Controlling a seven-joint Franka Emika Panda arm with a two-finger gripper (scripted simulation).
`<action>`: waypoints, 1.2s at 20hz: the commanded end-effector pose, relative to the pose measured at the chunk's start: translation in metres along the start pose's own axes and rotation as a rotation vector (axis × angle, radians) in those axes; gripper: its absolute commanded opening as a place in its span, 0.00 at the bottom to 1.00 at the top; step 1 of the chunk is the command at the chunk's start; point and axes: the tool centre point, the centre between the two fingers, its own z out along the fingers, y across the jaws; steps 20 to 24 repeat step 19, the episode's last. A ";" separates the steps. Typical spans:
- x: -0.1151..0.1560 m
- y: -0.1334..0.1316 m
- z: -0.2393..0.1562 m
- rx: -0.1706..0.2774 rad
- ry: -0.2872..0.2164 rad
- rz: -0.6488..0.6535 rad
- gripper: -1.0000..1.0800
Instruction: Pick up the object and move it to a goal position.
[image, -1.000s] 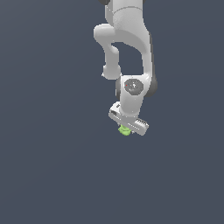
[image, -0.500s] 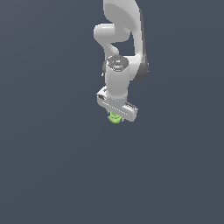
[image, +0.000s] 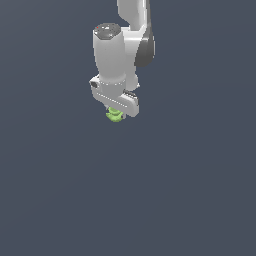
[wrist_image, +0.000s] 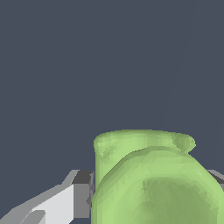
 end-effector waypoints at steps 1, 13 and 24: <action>0.001 0.020 -0.020 0.000 -0.001 0.000 0.00; 0.009 0.079 -0.086 -0.002 0.001 0.000 0.00; 0.011 0.084 -0.092 -0.003 0.001 0.000 0.00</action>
